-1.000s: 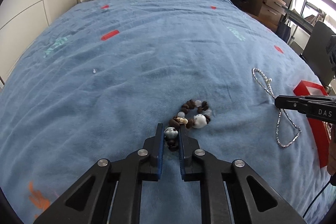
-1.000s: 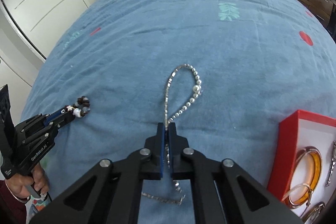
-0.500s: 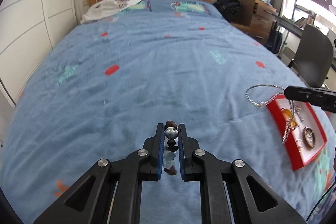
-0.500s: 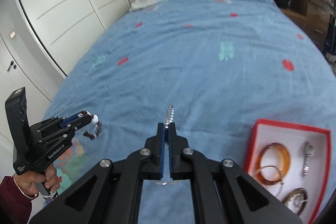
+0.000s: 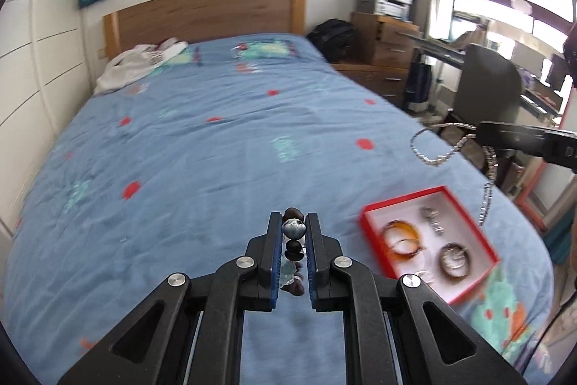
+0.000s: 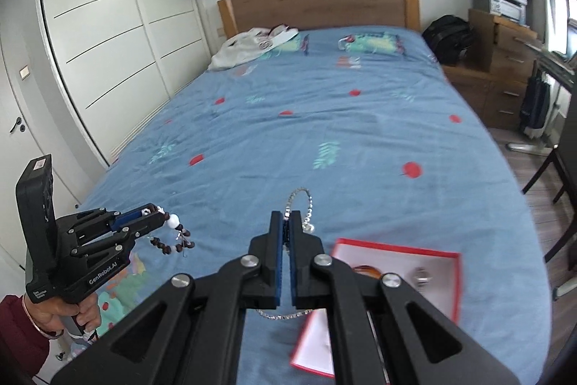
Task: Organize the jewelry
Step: 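Lift and carry the bracelet and necklace into the red box with both tools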
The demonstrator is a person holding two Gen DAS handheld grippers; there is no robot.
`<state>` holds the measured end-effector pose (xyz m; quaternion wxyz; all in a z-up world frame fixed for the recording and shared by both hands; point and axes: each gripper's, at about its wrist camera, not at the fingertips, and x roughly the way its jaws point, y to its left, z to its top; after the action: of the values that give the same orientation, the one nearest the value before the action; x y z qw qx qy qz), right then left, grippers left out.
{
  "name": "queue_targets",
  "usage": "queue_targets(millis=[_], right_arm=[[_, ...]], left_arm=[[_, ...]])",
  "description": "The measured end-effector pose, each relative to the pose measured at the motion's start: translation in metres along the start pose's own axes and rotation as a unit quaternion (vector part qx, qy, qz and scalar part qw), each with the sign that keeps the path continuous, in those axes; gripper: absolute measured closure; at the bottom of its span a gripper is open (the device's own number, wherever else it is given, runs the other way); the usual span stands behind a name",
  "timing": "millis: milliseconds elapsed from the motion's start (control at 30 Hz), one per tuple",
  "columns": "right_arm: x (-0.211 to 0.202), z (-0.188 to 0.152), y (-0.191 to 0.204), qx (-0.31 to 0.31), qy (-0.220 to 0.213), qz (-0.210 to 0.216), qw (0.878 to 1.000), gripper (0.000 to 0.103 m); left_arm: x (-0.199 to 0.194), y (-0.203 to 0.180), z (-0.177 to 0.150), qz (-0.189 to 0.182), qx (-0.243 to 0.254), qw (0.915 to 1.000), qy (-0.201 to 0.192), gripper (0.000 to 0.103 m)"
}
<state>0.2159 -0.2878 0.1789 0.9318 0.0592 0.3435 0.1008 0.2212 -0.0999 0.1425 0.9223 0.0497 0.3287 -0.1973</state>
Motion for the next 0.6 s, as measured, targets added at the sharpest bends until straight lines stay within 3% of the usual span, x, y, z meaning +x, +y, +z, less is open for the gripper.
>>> queue_targets(millis=[267,600], right_arm=[[-0.012,-0.025,-0.075,0.032,0.011,-0.029,0.999,0.1],[0.036,-0.069,-0.144,0.076,0.05,-0.027,0.995,0.1]], left_arm=[[0.042,-0.079,0.008,-0.063,0.031,0.9974,0.017,0.091],[0.122,-0.139,-0.002,-0.097,0.051,0.9919,0.064,0.091]])
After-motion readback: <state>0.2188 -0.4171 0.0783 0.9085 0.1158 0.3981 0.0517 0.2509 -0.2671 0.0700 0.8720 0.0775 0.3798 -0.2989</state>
